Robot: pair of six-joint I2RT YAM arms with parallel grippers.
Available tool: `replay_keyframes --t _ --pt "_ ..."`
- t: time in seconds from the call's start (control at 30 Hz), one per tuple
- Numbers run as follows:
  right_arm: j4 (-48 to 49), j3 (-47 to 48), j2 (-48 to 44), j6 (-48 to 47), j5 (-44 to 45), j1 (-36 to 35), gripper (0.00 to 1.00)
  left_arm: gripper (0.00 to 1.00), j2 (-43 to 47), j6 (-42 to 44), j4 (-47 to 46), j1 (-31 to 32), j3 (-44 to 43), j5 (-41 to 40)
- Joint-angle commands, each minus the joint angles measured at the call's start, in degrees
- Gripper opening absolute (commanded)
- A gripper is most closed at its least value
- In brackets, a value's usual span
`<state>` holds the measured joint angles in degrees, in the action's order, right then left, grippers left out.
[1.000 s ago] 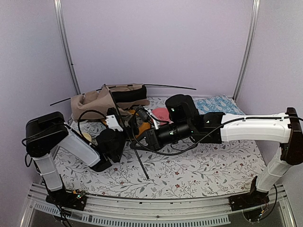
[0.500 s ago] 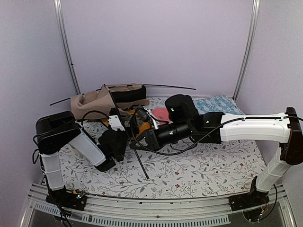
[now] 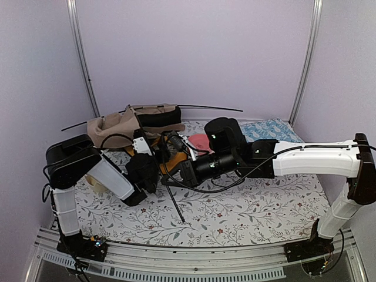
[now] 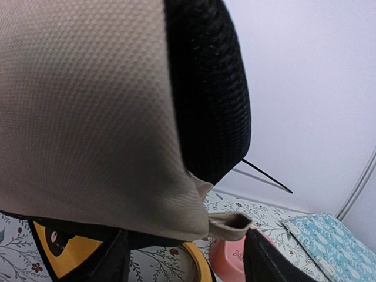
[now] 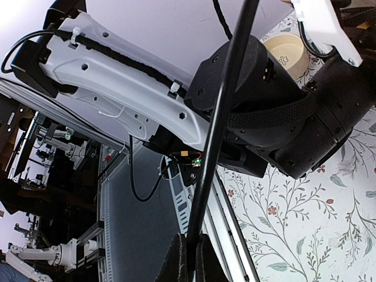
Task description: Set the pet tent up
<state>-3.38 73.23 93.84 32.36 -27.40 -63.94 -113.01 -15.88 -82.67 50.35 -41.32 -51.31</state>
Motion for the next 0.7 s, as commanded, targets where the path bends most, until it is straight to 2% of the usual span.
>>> replay_keyframes --t 0.0,0.23,0.67 --pt "4.06 1.7 0.46 -1.78 1.9 1.01 0.0 0.64 2.39 -4.57 3.57 -1.29 -1.18 -0.88" --pt "4.0 1.16 0.31 -1.64 2.06 1.01 0.0 0.49 3.4 -8.68 4.46 -1.98 0.24 0.31" --pt "5.13 0.92 0.54 -1.47 1.89 0.9 0.0 0.16 5.33 -4.9 -7.9 -1.9 9.3 7.91"
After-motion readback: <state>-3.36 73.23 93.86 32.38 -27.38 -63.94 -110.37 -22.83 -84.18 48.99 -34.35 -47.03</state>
